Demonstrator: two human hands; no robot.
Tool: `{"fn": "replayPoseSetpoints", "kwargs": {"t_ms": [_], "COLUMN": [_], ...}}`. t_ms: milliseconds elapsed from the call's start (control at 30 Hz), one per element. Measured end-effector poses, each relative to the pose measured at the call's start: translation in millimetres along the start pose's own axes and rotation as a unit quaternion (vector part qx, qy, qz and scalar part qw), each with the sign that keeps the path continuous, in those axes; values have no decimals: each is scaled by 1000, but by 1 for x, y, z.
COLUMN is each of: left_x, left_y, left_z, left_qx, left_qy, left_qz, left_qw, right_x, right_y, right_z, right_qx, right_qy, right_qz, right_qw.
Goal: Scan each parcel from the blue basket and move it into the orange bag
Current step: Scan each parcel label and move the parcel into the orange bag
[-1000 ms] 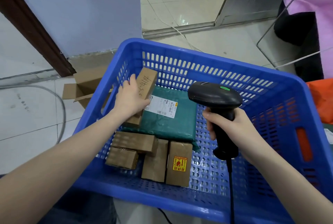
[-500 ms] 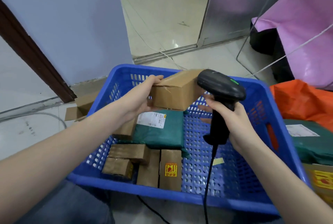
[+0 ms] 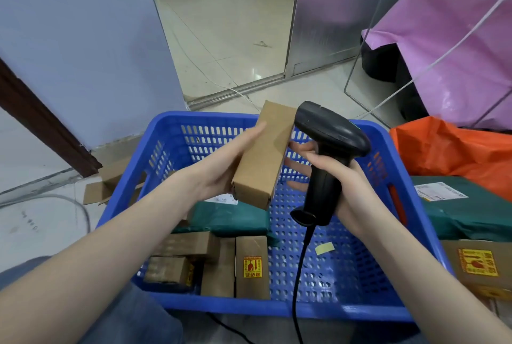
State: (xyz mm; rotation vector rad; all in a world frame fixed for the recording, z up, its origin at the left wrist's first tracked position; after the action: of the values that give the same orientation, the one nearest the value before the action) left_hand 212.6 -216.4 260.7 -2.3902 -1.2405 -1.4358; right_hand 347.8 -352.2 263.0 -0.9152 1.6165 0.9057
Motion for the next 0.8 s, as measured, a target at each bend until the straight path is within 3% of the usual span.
{"fn": "replayPoseSetpoints", "kwargs": {"t_ms": [167,400,800], "left_x": [-6,0,-3], "left_y": [4,-16,-31], "left_z": [7,10,20], "left_qx": [33,-11,-26], "left_qy": [11,6,46], "left_qz": [-72,-235,-225], "left_qw": [997,972,973], "right_x": [0,-1,0], "right_y": [-4,-13,-14], "right_z": [1,4,6], "right_qx": [-21,50,26], "right_qy": [-15,-31,-17], "right_qz": [-22,-98,-141], "right_qw": [999,993,990]}}
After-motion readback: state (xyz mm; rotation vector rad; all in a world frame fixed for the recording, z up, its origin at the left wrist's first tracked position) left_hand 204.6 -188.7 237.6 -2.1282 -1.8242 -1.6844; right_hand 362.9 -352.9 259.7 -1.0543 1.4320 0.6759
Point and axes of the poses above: each hand's wrist, its own z-axis towards the middle knuckle, its own y-axis out of the palm, x = y × z, the point moved 1 cm from there along z, towards the middle knuckle, and after that the axes turned 14 degrees about -z, right-handed, at the moved point
